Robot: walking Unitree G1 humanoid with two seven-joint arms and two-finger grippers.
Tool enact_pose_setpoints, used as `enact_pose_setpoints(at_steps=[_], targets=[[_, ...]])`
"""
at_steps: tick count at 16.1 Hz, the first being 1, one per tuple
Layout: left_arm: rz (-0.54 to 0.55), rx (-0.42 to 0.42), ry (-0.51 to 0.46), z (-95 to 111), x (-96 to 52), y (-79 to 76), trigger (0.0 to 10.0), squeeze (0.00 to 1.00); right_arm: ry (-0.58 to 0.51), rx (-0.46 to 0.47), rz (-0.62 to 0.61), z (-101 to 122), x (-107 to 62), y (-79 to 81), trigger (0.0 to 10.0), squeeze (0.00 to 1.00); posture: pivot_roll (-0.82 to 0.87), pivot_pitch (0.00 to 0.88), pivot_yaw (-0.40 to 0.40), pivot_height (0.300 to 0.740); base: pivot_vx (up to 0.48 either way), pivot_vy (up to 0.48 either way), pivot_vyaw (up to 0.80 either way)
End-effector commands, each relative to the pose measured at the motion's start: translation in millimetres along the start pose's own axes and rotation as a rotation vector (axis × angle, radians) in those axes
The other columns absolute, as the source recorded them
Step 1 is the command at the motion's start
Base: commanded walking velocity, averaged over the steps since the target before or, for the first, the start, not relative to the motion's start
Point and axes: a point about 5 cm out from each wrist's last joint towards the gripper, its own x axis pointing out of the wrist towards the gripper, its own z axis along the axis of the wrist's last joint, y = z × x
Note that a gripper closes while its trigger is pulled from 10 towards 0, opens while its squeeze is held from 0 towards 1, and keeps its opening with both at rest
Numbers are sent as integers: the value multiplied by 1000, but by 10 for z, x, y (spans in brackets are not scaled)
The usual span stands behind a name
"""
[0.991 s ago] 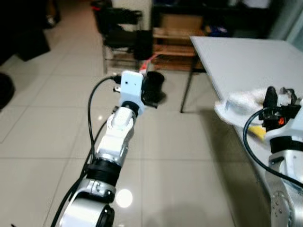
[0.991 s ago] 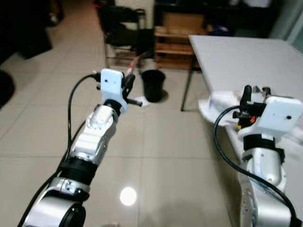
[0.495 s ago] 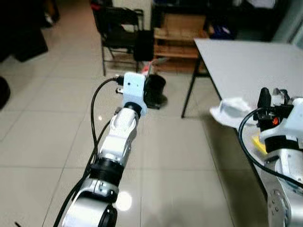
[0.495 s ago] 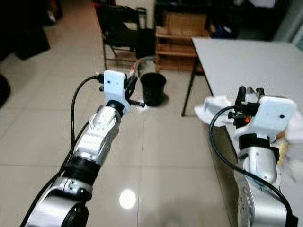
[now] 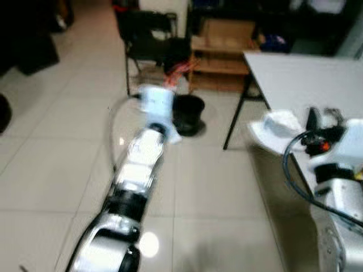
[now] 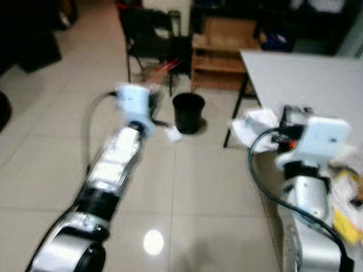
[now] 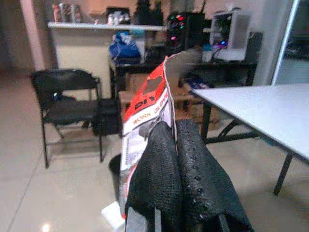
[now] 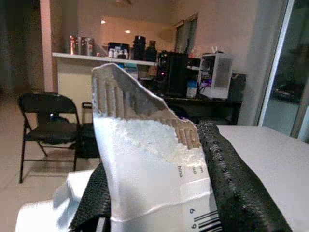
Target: Picking trash to rubbish bin
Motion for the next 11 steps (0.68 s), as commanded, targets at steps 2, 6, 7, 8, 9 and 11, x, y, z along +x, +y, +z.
enact_pose_setpoints(at_steps=[2,6,7,8,9,11], targets=[[34,13,-2,14,-7,116,0,0,-28,6,17,53,4,45,10000,0,115,56,-45,740,469,0,0],[35,16,-1,8,-3,113,0,0,-28,2,18,53,1,47,10000,0,113,56,-44,740,469,0,0],[34,16,-1,8,-1,109,0,0,-28,1,18,52,0,46,10000,0,110,55,-43,740,465,0,0],[33,16,0,7,1,105,0,0,-28,0,17,51,-3,46,10000,0,110,55,-43,740,465,0,0],[33,16,1,5,0,105,0,0,-28,-1,17,50,-6,46,10000,0,110,56,-42,740,465,0,0],[33,14,3,2,0,104,0,0,-26,-1,18,47,-9,50,10000,0,109,56,-43,740,469,0,0]])
